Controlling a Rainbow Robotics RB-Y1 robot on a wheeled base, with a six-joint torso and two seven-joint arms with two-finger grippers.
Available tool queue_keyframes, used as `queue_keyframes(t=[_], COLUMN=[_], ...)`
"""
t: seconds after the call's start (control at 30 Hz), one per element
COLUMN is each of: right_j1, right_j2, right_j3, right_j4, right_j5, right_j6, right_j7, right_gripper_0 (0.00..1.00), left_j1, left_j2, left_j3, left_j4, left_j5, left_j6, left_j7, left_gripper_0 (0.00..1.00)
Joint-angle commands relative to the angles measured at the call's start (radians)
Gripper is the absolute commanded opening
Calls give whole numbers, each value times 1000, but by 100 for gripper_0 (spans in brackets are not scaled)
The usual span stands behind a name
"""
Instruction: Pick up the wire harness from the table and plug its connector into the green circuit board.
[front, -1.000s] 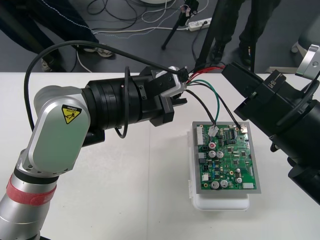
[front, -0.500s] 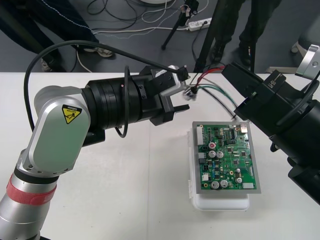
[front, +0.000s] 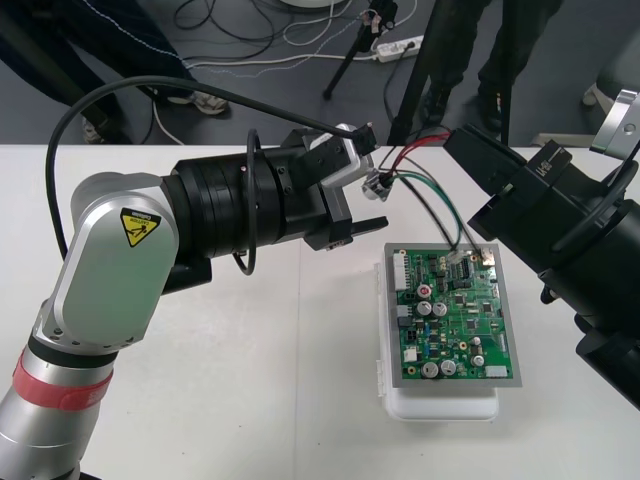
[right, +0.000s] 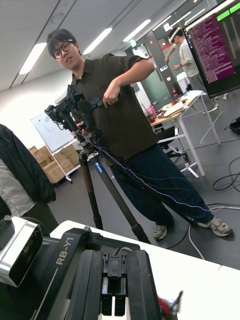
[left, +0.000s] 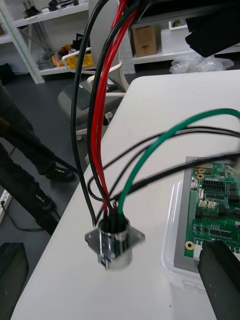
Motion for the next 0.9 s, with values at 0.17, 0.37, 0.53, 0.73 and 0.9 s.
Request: queue_keyframes(t=[0.17, 0.37, 0.53, 0.73, 0.9], right_j1=[-24, -24, -24, -21, -21], right_j2=[-33, -71, -107, -167, -234], right_j3=[-11, -36, -68, -96, -119], right_j4=[-15, -22, -22, -22, -22], right_j5=[5, -22, -67, -124, -165], right_j6=[0, -28, -74, -103, -130], right_j7=[-2, 0, 4, 12, 24], right_gripper_0=[0, 0, 0, 0, 0], left_j1=[-33, -14, 1, 7, 9], left_j2=[112, 212, 296, 376, 400], left_j3=[12, 29, 36, 81, 159], left_j4=[-7, -7, -7, -7, -7], left_j5=[155, 320, 443, 575, 652], left_j6=[53, 53, 50, -27, -157], left_j7=[69, 66, 57, 55, 60], left_gripper_0=[100, 100, 100, 100, 100])
